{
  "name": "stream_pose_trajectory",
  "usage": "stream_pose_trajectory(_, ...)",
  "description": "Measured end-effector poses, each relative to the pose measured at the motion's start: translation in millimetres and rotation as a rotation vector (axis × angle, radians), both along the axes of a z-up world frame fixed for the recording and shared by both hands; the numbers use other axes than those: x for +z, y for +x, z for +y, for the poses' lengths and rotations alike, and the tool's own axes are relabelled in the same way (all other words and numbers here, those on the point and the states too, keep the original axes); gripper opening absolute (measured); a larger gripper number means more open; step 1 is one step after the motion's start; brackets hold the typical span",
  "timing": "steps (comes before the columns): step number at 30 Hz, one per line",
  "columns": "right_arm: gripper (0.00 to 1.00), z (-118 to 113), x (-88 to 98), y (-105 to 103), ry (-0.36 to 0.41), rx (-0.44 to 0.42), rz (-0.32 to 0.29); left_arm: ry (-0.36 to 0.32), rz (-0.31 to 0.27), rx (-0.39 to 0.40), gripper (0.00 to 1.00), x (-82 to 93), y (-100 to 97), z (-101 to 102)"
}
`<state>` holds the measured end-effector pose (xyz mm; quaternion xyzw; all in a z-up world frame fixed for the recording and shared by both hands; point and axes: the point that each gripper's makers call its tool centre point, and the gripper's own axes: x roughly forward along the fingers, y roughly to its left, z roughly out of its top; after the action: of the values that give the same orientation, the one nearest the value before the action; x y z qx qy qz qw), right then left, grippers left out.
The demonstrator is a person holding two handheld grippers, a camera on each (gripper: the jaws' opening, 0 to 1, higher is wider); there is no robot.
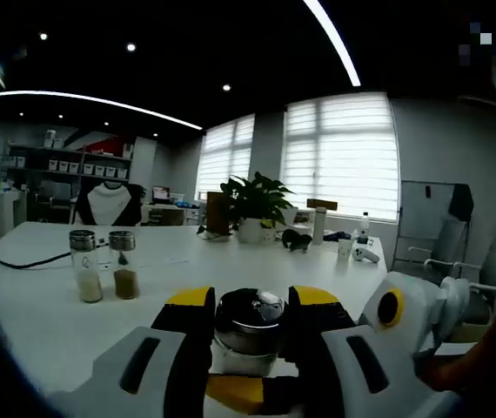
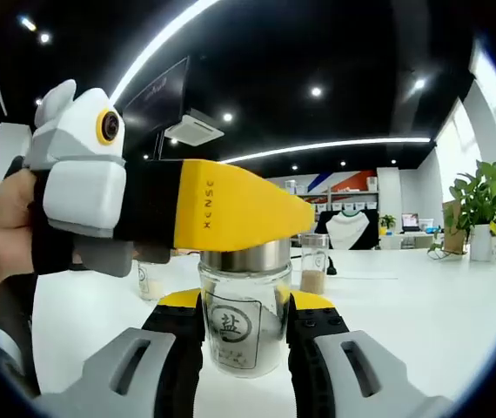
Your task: Rotate the seasoning bottle until the label or dispensing opening points toward the visible target arrow and the bottle remains upright within the marked orientation range
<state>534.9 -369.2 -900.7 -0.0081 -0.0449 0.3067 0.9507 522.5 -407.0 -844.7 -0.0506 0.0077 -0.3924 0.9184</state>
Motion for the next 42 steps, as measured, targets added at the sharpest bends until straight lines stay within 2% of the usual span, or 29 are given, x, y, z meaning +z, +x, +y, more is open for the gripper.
stream_pose_trajectory(2,0.34,2,-0.6,0,0.006,-0.004,0.002,0.022,-0.006,0.044,0.37,-0.8,0.8,2)
stream_pose_trajectory(3,0.34,3,-0.4,0,0.006,-0.005,0.001,0.067,-0.030,0.072,0.37,-2.4,1.9,4)
stream_pose_trajectory(6,0.34,5,1.0,-1,0.009,-0.001,0.002,0.131,-0.070,0.113,0.36,-3.6,1.8,4)
stream_pose_trajectory(9,0.34,5,1.9,-2,0.001,-0.008,-0.006,0.177,-0.081,0.133,0.36,-6.7,0.9,5)
stream_pose_trajectory(13,0.34,5,2.9,-1,-0.009,-0.023,-0.019,0.189,-0.075,0.183,0.36,-11.4,0.1,8)
stream_pose_trajectory(14,0.34,6,2.6,-1,-0.010,-0.023,-0.019,0.194,-0.092,0.194,0.36,-10.3,-0.8,8)
stream_pose_trajectory(18,0.34,10,1.1,-4,-0.010,-0.013,-0.016,0.161,-0.098,0.270,0.35,-9.2,-4.5,19)
stream_pose_trajectory(19,0.34,10,0.9,-4,-0.010,-0.013,-0.018,0.145,-0.090,0.278,0.35,-10.8,-6.2,20)
stream_pose_trajectory(25,0.34,14,-1.2,-3,-0.011,-0.015,-0.017,0.145,-0.094,0.317,0.35,-12.5,-6.9,26)
stream_pose_trajectory(27,0.34,14,-2.8,-2,-0.009,-0.018,-0.010,0.163,-0.086,0.315,0.34,-14.8,-6.6,24)
stream_pose_trajectory(33,0.34,13,-10.1,-1,-0.008,-0.014,0.024,0.151,-0.064,0.291,0.34,-20.9,-4.8,25)
stream_pose_trajectory(42,0.34,11,-15.8,-2,0.010,0.002,0.058,0.172,-0.060,0.206,0.34,-26.7,-2.3,20)
